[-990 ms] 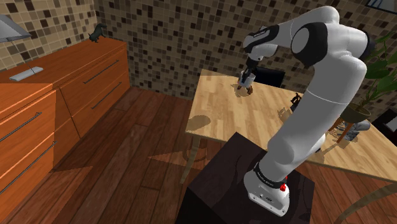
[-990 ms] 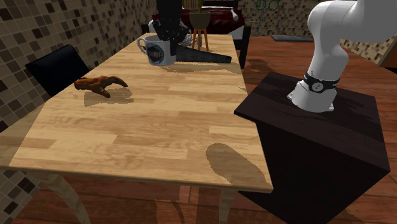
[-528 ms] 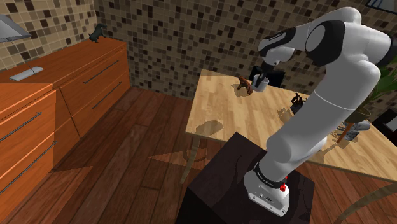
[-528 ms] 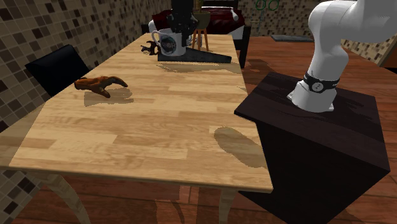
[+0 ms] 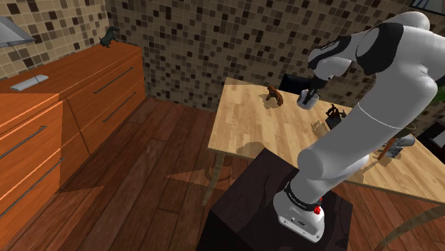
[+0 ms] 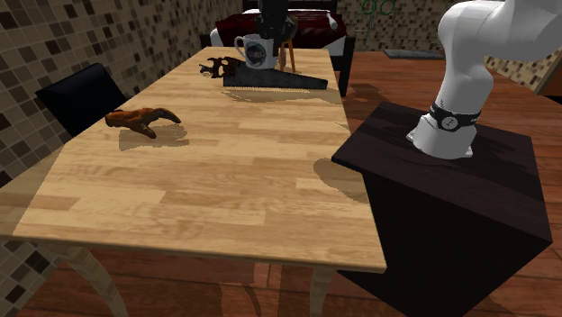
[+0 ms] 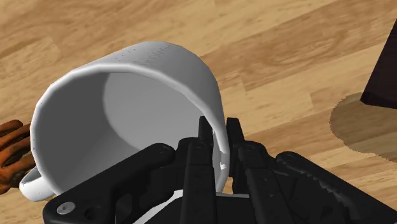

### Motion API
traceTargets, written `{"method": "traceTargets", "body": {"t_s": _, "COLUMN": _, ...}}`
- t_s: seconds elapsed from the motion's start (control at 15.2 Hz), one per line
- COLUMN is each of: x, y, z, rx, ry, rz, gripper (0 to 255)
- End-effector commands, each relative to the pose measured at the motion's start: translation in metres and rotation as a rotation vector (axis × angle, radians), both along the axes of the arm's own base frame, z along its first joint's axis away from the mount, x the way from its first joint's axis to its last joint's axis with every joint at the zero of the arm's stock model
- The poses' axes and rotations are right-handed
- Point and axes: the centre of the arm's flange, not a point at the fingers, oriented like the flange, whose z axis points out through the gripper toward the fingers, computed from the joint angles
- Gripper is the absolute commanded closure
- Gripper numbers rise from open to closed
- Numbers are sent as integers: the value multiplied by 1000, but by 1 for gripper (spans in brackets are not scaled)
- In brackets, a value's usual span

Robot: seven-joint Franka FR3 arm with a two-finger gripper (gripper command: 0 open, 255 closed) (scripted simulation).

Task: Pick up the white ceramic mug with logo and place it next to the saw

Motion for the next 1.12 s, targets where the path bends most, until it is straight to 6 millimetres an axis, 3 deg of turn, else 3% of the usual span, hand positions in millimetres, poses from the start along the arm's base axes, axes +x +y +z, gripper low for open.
{"method": "traceTargets", "body": {"t_s": 0.0, "x": -26, "y": -11, "z": -1, "rx": -1, "ry": 0, "rz": 2, "gripper": 255}}
{"method": "traceTargets", "body": {"t_s": 1.06, "x": -228, "y": -70, "z": -1, "rx": -1, "ry": 0, "rz": 2, "gripper": 255}}
